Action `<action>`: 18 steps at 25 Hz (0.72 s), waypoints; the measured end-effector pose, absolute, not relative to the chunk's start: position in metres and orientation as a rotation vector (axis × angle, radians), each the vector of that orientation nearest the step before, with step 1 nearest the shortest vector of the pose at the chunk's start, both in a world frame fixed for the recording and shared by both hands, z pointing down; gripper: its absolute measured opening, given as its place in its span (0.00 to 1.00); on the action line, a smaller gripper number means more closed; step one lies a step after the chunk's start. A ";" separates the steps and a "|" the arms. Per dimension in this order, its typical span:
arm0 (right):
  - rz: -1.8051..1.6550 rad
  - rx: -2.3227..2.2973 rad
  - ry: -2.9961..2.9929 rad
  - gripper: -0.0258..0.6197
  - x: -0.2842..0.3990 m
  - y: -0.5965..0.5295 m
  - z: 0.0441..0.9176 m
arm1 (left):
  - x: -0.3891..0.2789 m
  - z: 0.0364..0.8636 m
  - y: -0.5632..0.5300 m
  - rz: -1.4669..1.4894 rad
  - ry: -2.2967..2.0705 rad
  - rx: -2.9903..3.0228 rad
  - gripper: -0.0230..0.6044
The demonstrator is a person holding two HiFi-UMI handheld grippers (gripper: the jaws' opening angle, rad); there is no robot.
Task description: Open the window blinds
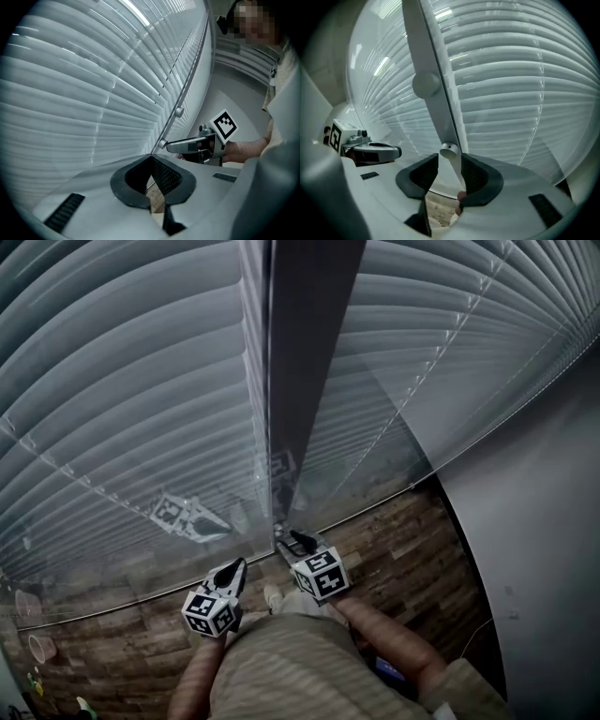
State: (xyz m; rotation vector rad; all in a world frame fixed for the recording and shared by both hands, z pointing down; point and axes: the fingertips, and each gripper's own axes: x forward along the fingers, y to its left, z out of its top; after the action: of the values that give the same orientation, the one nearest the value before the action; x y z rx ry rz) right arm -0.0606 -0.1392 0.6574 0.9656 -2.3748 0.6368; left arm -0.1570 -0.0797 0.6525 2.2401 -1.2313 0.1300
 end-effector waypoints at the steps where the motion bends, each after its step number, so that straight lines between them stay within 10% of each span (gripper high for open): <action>1: 0.683 0.977 -2.391 0.26 -0.061 -0.140 0.658 | -0.157 0.655 -0.079 0.132 -1.229 2.239 0.06; 10: 0.769 1.051 -2.387 0.23 -0.062 -0.146 0.661 | -0.158 0.663 -0.077 0.150 -1.233 2.224 0.06; 18: 0.091 1.048 -2.166 0.21 -0.072 -0.141 0.663 | -0.160 0.675 -0.077 0.159 -1.227 2.213 0.06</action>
State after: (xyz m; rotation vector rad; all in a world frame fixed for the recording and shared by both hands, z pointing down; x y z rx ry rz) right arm -0.0717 -0.1413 0.6630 1.0479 -2.1663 0.0910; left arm -0.1597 -0.0771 0.6752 2.2129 -1.2273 0.1588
